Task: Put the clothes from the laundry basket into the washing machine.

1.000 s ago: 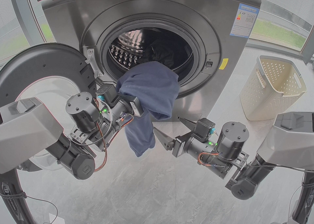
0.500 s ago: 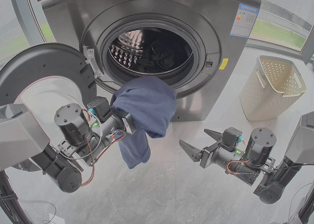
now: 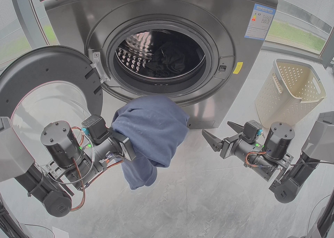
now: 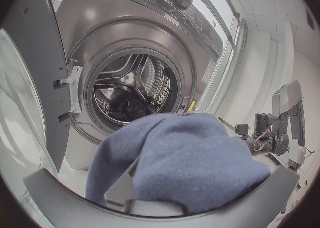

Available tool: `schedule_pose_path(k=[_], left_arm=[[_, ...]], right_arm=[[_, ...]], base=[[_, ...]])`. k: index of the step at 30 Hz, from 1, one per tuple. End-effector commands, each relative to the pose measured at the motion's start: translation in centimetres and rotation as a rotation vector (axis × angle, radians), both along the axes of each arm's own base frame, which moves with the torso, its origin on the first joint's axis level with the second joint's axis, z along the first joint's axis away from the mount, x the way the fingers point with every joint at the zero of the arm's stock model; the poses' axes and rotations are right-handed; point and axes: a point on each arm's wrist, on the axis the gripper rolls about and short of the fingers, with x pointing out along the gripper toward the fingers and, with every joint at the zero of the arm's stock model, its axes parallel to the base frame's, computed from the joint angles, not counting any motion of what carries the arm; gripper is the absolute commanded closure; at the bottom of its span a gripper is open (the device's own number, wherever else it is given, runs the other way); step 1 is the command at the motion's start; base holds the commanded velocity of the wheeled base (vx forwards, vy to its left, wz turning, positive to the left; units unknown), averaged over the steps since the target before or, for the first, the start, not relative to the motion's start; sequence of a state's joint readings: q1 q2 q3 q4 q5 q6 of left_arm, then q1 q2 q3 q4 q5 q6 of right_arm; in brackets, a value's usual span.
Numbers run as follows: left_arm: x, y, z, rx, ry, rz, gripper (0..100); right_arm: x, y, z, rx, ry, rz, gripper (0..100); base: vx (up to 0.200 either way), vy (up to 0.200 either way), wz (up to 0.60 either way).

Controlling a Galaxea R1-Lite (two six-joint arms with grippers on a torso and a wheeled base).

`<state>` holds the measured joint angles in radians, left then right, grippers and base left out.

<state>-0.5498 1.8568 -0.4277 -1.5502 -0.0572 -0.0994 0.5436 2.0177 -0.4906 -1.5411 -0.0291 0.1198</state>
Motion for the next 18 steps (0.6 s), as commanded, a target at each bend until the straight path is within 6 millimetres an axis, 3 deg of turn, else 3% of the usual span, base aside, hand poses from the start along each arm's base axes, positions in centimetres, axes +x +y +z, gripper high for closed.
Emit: schedule_pose_path(k=[1, 18], left_arm=[[0.3, -0.3, -0.5, 0.006, 0.012, 0.003, 100], [0.9, -0.5, -1.4, 0.036, 0.029, 0.009, 100]], right_arm=[[0.0, 0.4, -0.2, 0.002, 0.003, 0.001, 0], [-1.4, 0.4, -1.8, -0.041, 0.076, 0.027, 0]], base=[[0.200, 0.000, 0.00], [0.200, 0.000, 0.00]])
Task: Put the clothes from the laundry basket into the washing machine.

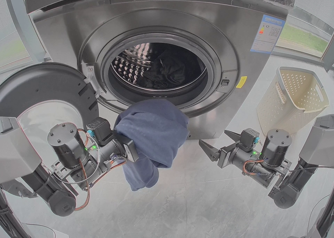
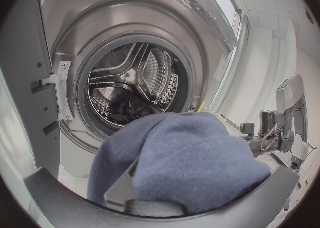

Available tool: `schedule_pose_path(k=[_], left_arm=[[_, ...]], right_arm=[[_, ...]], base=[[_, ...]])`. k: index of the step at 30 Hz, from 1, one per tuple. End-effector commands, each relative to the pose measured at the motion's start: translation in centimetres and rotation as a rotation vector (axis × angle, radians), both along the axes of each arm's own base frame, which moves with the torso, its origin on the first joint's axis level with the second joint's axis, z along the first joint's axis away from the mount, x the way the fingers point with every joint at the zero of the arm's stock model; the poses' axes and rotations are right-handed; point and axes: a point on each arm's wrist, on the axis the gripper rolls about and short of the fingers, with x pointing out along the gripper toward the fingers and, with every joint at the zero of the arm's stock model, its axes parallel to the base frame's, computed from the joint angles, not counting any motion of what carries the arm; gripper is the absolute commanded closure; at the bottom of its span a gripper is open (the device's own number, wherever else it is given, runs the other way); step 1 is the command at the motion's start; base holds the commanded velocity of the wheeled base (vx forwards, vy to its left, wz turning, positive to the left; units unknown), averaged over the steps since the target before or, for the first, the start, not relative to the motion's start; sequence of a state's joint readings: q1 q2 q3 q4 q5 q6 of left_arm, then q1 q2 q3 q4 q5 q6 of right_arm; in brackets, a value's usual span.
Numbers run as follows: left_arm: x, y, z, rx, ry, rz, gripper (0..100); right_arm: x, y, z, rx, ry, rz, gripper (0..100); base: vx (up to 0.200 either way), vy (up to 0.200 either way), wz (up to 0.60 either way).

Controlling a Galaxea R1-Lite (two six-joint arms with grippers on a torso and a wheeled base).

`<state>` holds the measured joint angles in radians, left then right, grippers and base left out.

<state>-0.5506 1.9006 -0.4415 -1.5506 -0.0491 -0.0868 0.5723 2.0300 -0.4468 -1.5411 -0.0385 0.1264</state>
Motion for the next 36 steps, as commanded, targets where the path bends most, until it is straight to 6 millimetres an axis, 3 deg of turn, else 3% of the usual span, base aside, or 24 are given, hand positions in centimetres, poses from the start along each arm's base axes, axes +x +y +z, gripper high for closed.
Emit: schedule_pose_path(k=[1, 9, 19, 24, 30, 36], left_arm=[[0.3, -0.1, -0.5, 0.015, 0.011, 0.002, 100], [0.3, -0.2, -0.6, 0.020, 0.010, 0.001, 100], [0.5, -0.4, -0.4, 0.013, -0.002, 0.004, 100], [2.5, -1.4, 0.1, -0.030, -0.031, 0.051, 100], [6.1, -2.9, -0.1, -0.053, -0.073, 0.089, 100], [7.6, -3.5, -0.8, -0.055, -0.066, 0.094, 100]], right_arm=[[-0.5, 0.0, -0.7, -0.020, 0.030, 0.011, 0], [-2.8, 0.3, -2.0, -0.070, 0.097, 0.071, 0], [-5.5, 1.6, -2.6, -0.105, 0.132, 0.172, 0], [-5.8, 1.8, -2.5, -0.102, 0.128, 0.183, 0], [-5.9, 1.7, -2.6, -0.107, 0.136, 0.184, 0], [-5.9, 1.7, -2.7, -0.110, 0.139, 0.184, 0]], base=[[0.200, 0.000, 0.00], [0.200, 0.000, 0.00], [0.000, 0.000, 0.00], [0.000, 0.000, 0.00], [0.000, 0.000, 0.00], [0.000, 0.000, 0.00]])
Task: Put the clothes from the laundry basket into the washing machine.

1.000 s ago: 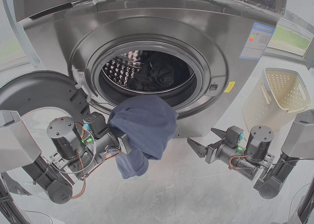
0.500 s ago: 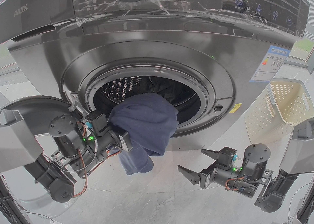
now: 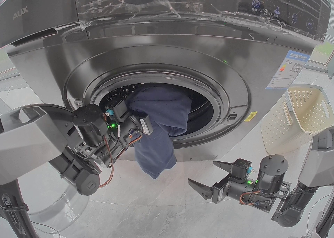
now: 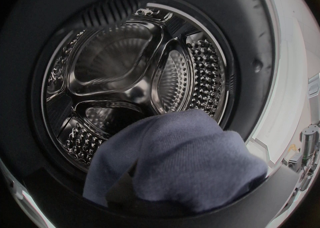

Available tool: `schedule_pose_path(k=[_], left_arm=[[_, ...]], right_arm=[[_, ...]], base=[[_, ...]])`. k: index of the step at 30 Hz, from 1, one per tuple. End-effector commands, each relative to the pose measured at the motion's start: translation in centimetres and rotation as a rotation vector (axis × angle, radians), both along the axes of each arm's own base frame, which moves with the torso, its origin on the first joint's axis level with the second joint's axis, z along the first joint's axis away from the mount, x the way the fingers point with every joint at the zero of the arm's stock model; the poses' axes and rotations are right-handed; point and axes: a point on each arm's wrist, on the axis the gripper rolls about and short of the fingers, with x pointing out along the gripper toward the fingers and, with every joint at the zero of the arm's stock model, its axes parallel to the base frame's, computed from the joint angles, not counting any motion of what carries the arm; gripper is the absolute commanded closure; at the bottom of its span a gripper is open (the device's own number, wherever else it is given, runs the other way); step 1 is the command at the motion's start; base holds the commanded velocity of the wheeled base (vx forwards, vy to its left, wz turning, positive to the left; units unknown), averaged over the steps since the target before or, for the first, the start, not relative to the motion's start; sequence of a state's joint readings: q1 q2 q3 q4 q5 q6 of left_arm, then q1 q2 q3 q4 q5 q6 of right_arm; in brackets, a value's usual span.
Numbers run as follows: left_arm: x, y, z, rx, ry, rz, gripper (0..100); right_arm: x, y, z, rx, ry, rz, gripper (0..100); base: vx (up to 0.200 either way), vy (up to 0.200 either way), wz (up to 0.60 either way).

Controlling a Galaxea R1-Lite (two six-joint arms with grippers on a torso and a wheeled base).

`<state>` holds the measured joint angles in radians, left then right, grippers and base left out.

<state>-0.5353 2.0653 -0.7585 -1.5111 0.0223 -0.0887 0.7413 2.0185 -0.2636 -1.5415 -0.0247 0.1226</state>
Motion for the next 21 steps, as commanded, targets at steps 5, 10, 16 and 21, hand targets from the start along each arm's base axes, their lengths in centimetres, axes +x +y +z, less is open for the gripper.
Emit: schedule_pose_path(k=[5, 10, 16, 21], left_arm=[[4.1, -2.0, -2.5, -0.014, -0.004, 0.031, 100], [6.5, -3.0, -1.8, -0.036, -0.029, 0.044, 100], [9.4, -3.8, -1.7, -0.043, -0.041, 0.067, 100], [12.5, -3.6, -0.9, -0.078, -0.080, 0.135, 100]], right_arm=[[-0.2, 0.3, -0.2, -0.003, 0.008, 0.013, 0], [-0.3, 0.3, -0.2, -0.002, 0.008, 0.014, 0], [-0.4, 0.5, -0.3, -0.003, 0.009, 0.020, 0], [-0.4, 0.5, -0.3, -0.005, 0.011, 0.019, 0]], base=[[0.000, 0.000, 0.00], [0.000, 0.000, 0.00], [0.000, 0.000, 0.00], [0.000, 0.000, 0.00]])
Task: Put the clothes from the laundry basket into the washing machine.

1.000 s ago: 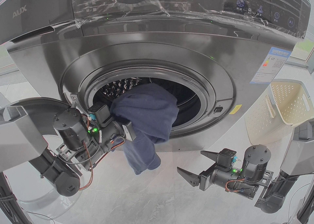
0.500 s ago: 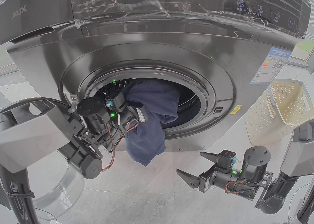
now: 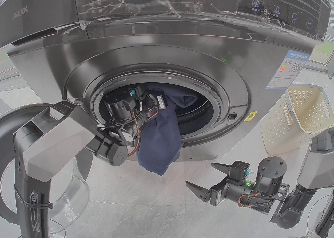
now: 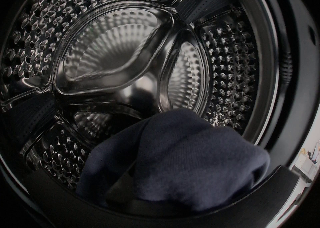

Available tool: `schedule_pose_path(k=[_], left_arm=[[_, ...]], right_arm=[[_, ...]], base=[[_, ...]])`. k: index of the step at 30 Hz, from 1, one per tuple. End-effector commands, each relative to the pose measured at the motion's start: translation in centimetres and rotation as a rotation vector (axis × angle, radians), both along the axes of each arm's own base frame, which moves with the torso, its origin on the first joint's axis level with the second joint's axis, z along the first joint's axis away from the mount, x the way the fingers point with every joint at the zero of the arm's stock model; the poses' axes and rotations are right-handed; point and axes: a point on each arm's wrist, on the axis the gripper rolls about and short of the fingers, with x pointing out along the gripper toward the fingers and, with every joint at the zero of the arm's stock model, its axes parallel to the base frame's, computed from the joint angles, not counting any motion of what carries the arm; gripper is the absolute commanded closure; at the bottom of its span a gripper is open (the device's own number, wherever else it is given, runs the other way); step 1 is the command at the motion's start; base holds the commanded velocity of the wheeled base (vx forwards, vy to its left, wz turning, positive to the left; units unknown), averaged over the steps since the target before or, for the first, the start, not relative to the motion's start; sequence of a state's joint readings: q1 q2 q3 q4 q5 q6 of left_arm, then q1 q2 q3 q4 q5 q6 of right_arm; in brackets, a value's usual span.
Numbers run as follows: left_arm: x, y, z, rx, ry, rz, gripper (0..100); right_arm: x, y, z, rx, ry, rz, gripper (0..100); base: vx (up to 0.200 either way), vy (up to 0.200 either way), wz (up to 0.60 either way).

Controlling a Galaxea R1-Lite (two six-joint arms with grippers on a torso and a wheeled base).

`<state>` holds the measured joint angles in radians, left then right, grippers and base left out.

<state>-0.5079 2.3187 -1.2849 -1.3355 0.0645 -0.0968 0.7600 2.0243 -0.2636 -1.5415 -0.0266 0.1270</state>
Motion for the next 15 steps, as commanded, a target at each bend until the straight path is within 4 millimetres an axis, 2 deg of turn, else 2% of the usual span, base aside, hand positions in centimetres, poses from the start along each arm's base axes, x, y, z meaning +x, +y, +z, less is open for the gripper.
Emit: schedule_pose_path(k=[1, 5, 10, 11, 15], left_arm=[[4.4, 0.2, -0.8, -0.032, -0.014, 0.089, 100], [5.5, 0.1, 0.4, -0.083, 0.001, 0.110, 100], [5.5, -0.5, 0.7, -0.124, 0.058, 0.087, 100], [5.5, -0.4, 0.5, -0.122, 0.065, 0.088, 0], [5.3, -0.6, 0.5, -0.125, 0.072, 0.081, 0]], right_arm=[[0.0, 0.1, -0.1, -0.003, 0.004, 0.003, 0], [0.0, 0.1, -0.2, -0.004, 0.005, 0.003, 0], [0.1, 0.1, -0.5, -0.012, 0.015, -0.002, 0], [0.1, 0.1, -0.5, -0.011, 0.013, -0.002, 0], [0.1, 0.1, -0.5, -0.012, 0.015, -0.001, 0]], base=[[0.000, 0.000, 0.00], [0.000, 0.000, 0.00], [0.000, 0.000, 0.00], [0.000, 0.000, 0.00], [0.000, 0.000, 0.00]])
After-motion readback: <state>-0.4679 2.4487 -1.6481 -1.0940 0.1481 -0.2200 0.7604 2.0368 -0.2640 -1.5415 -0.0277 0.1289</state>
